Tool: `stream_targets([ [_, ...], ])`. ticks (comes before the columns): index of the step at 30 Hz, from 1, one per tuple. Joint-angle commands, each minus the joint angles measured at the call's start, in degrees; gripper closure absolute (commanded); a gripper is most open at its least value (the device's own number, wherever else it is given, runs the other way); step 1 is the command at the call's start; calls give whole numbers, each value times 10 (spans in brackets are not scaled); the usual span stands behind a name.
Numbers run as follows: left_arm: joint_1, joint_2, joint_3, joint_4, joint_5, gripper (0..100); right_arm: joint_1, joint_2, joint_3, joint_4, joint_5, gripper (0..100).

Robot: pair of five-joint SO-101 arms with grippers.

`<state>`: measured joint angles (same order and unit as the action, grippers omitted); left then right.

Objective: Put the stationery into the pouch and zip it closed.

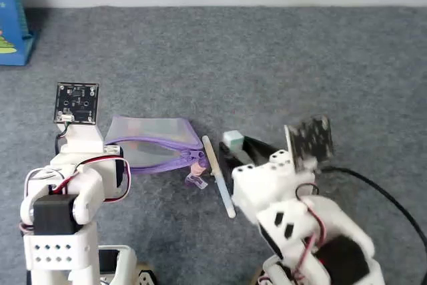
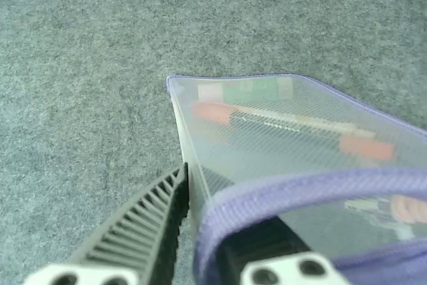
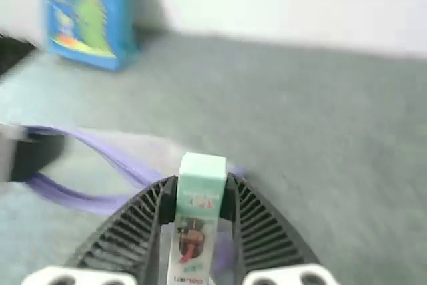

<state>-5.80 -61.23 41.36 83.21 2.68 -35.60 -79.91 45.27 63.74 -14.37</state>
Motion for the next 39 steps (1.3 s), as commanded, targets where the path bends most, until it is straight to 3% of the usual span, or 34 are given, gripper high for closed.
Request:
stream_targets([
  [1,1,4,-2,-15,4,987,-33,-25,21,-87,4,991],
  [7,1,4,-2,-15,4,987,-64,-36,107,-270,9,991],
  [12,1,4,7,-22,4,987,-110,-36,185,-425,83,991],
  [17,1,3,10,-23,4,987,-167,-34,251,-547,110,991],
  [29,2,2,7,-23,4,987,-178,-30,378,-714,177,991],
  [39,2,2,7,-23,4,987,-177,57,351,-738,172,991],
])
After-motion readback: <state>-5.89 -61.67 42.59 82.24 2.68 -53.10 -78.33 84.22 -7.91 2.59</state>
